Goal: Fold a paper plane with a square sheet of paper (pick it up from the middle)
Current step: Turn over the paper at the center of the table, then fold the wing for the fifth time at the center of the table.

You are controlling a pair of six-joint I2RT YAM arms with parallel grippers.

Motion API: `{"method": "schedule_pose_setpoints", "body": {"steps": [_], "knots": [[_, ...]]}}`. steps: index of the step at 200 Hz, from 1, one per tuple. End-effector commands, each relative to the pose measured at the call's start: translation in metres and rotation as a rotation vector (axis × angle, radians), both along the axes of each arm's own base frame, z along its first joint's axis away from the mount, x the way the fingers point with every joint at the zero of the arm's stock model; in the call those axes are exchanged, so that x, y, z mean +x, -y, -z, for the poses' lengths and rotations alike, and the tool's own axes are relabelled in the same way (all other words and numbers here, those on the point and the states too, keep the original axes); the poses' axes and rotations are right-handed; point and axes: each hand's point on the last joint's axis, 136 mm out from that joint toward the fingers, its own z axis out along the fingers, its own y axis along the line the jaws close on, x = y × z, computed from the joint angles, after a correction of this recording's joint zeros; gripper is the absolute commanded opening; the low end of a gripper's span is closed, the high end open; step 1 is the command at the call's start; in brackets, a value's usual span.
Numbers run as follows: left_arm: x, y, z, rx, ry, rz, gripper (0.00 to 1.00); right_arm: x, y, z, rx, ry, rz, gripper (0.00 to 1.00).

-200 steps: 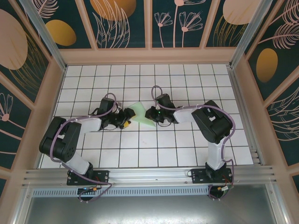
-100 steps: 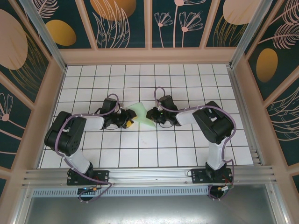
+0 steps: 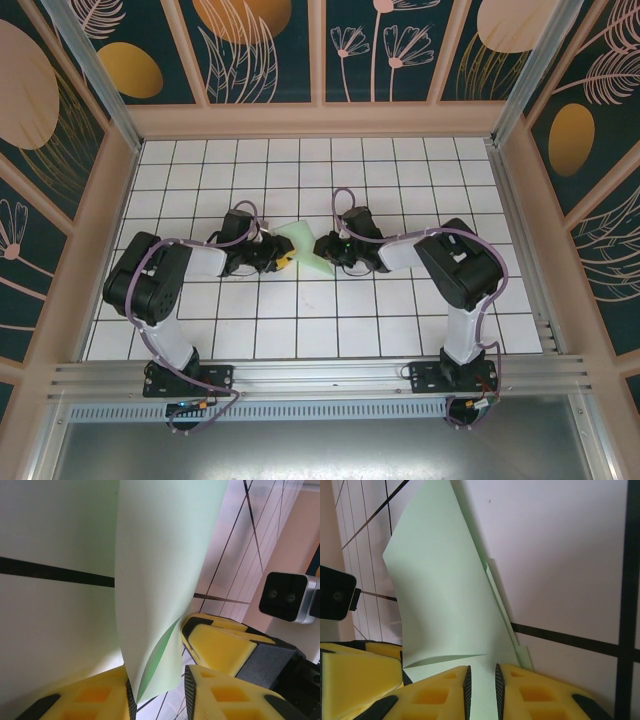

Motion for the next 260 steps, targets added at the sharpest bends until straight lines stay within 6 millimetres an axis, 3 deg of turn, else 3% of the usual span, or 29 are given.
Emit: {"method": "schedule_pose_setpoints", "body": {"steps": [1,40,68,87,120,143,172,193,260], "knots": [[0.005,0.008,-0.011,-0.047,0.033,0.016,0.30,-0.007,0.003,-0.001,-0.004,0.004,-0.020,0.27],[0.003,0.008,-0.006,-0.045,0.013,0.016,0.16,-0.004,-0.003,-0.026,-0.018,0.132,-0.087,0.34],[0.004,0.008,-0.009,-0.045,0.017,0.015,0.07,0.001,0.004,-0.039,-0.162,0.278,-0.109,0.41],[0.005,0.009,-0.012,-0.046,0.017,0.014,0.06,-0.001,0.008,-0.043,-0.288,0.398,-0.143,0.46],[0.005,0.009,-0.016,-0.046,0.019,0.015,0.06,-0.007,0.016,-0.047,-0.465,0.603,-0.186,0.43],[0.006,0.010,-0.018,-0.044,0.018,0.015,0.05,-0.016,0.008,-0.051,-0.530,0.716,-0.251,0.43],[0.008,0.010,-0.021,-0.046,0.020,0.015,0.06,-0.026,-0.004,-0.040,-0.595,0.770,-0.334,0.43],[0.007,0.009,-0.020,-0.042,0.013,0.012,0.06,-0.024,-0.003,-0.026,-0.662,0.781,-0.346,0.43],[0.009,0.010,-0.023,-0.042,0.009,0.013,0.05,-0.017,-0.019,-0.016,-0.729,0.873,-0.376,0.44]]}}
